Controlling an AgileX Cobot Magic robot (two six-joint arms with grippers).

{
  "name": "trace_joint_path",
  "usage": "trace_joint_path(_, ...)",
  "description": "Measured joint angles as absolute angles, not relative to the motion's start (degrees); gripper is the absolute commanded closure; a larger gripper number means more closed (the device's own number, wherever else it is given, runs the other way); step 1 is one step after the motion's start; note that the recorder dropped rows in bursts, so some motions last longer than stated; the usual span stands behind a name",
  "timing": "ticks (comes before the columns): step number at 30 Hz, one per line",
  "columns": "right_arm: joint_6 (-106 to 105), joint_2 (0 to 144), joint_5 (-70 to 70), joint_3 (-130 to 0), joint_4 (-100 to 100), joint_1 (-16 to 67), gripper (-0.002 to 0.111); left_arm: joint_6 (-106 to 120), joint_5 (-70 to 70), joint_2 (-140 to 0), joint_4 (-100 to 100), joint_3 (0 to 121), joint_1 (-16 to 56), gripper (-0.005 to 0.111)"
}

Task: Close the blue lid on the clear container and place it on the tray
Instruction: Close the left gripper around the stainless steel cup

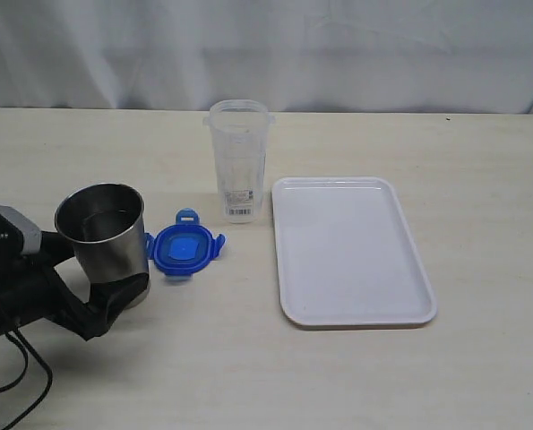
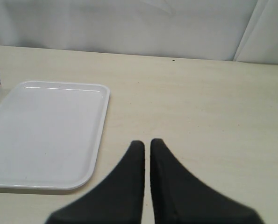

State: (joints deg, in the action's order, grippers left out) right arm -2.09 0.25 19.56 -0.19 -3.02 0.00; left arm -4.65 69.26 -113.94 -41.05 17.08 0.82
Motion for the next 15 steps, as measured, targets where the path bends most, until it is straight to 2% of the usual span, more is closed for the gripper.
trace_joint_path(15, -2.1, 0.2, 19.6, -0.2, -3.0, 0.0, 0.104, -7.7, 69.4, -114.8, -47.4, 23.9, 0.8, 0.002)
